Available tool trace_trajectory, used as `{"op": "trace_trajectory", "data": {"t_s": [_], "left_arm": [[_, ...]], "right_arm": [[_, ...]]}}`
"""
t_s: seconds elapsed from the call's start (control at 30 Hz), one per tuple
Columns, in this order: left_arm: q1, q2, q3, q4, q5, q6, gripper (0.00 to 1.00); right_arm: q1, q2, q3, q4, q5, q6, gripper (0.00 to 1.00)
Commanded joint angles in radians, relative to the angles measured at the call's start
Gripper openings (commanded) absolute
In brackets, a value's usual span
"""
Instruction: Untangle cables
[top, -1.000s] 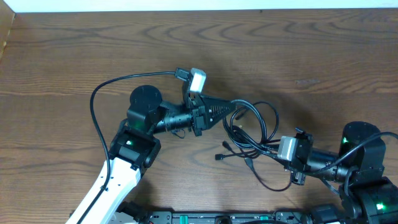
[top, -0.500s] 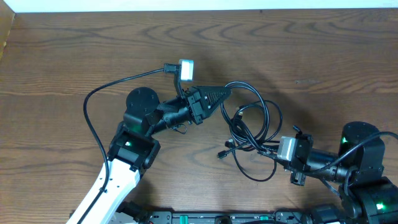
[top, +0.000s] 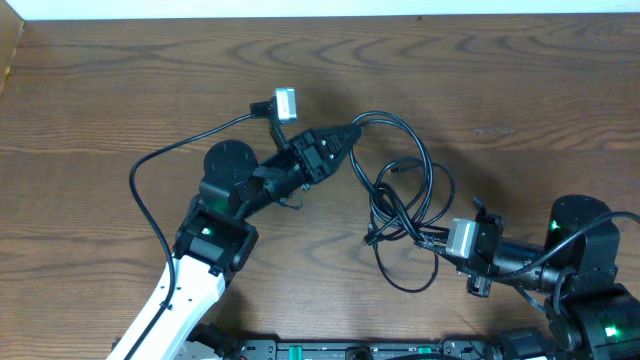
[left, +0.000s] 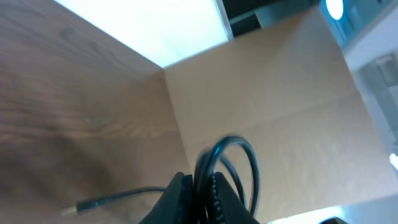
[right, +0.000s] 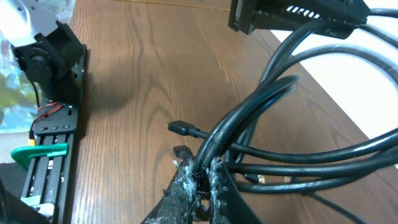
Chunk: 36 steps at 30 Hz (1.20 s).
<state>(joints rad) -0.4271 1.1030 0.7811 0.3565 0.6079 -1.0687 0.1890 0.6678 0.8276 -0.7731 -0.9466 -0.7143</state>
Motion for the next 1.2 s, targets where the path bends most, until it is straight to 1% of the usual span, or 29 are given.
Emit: {"op": "trace_trajectory", "data": {"t_s": [0.0,0.03,0.07,0.1,0.2,0.33,0.47,0.57,0.67,0.7,0.77,0.8,0.87,0.97,1.07,1.13,1.17], "left_arm": [[0.018,-0.014,0.016,-0.037,-0.111,-0.024,0.54],[0.018,-0.014,0.016,-0.068,-0.110,-0.024,0.76],[0.018,-0.014,0.016,-0.097,-0.101,-0.012,0.88],[0.018,-0.014,0.016,-0.119,-0.089,0.016,0.92],[0.018,-0.014,0.016,-0.178,-0.034,0.082,0.93],[0.018,-0.014,0.016,-0.235,0.011,0.081,0.93],[0.018,-0.014,0.016,-0.283,0.013,0.084,0.93],[0.018,-0.014,0.016,-0.324,0.014,0.130,0.93],[0.018,-0.014,0.016,-0.430,0.021,0.255,0.93],[0.018,-0.014,0.016,-0.480,0.021,0.304,0.93],[0.018,-0.013,0.016,-0.587,0.021,0.412,0.93],[0.018,-0.013,0.016,-0.637,0.020,0.455,0.93],[0.018,-0.013,0.016,-0.750,0.020,0.584,0.93],[0.018,-0.012,0.016,-0.866,0.004,0.695,0.94],[0.018,-0.003,0.016,-0.977,-0.073,0.789,0.94],[0.018,0.012,0.016,-1.017,-0.094,0.858,0.93],[0.018,0.022,0.016,-1.032,-0.097,0.881,0.93]], "right_arm": [[0.002,-0.006,0.010,0.016,-0.039,0.032,0.01],[0.002,-0.006,0.010,0.032,-0.023,0.058,0.01],[0.002,-0.006,0.010,0.048,0.002,0.090,0.01],[0.002,-0.006,0.010,0.062,0.034,0.121,0.01],[0.002,-0.006,0.010,0.095,0.122,0.201,0.01],[0.002,-0.006,0.010,0.134,0.195,0.286,0.01],[0.002,-0.006,0.010,0.136,0.216,0.291,0.01],[0.001,-0.002,0.010,0.126,0.220,0.291,0.02],[0.002,0.008,0.010,0.089,0.268,0.291,0.10],[0.002,0.013,0.010,0.073,0.294,0.291,0.17],[0.002,0.027,0.010,0.044,0.342,0.294,0.40],[0.002,0.035,0.010,0.035,0.362,0.305,0.47],[0.002,0.062,0.010,0.020,0.393,0.350,0.61],[0.002,0.095,0.010,0.010,0.394,0.363,0.68],[0.002,0.129,0.010,0.011,0.394,0.362,0.77],[0.002,0.150,0.010,0.013,0.394,0.362,0.83],[0.002,0.161,0.010,0.013,0.394,0.362,0.88]]}}
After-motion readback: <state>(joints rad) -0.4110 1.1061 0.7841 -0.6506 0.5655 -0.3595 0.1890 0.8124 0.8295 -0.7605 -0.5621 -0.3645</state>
